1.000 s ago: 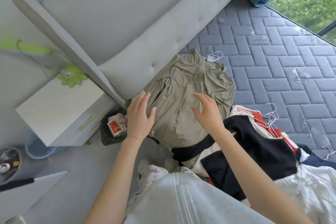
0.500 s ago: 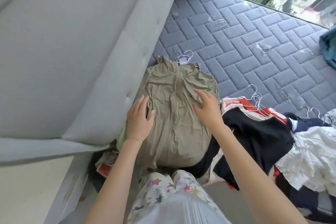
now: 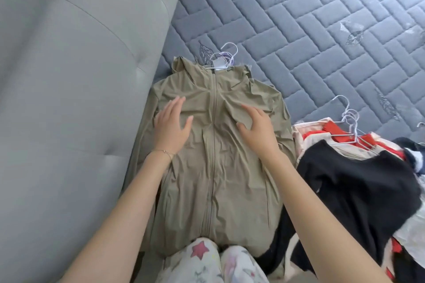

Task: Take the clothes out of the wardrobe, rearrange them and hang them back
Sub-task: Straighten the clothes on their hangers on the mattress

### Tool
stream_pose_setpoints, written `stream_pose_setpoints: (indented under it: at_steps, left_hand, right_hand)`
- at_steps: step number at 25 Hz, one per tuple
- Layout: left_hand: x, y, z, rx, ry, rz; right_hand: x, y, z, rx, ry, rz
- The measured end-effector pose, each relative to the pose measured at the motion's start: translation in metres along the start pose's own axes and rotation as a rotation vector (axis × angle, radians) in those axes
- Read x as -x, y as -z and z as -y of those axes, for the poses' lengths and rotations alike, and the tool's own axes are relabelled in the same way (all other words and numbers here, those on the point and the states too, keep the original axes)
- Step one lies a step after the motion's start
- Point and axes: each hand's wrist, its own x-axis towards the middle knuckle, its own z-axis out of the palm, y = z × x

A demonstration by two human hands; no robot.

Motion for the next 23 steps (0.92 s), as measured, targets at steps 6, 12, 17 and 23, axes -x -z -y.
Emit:
stream_pose_setpoints:
  at_steps: [6,12,17,23]
  left_hand:
    - [-0.103,-0.062,0.062,-0.079,0.001,-0.099]
    - [-0.169,-0.090,0.070,-0.253,0.009,-0.186]
    - [-0.167,-0.085,0.074,-0.209,-0.045,-0.285]
    - [-0.129,-0.063,0.055,-0.112,-0.057,-0.339]
  right_hand:
    - [-0.113,-0.047,-0.056,-0.009,0.002,-0.032]
    - [-0.186,-0.063,-0.076,0.071,0.036,-0.089]
    - [-0.188,-0.063,-0.089,0.034,0.067,-0.083]
    - [-0.142,-0.047,-0.083,-0.042,0.045,-0.196]
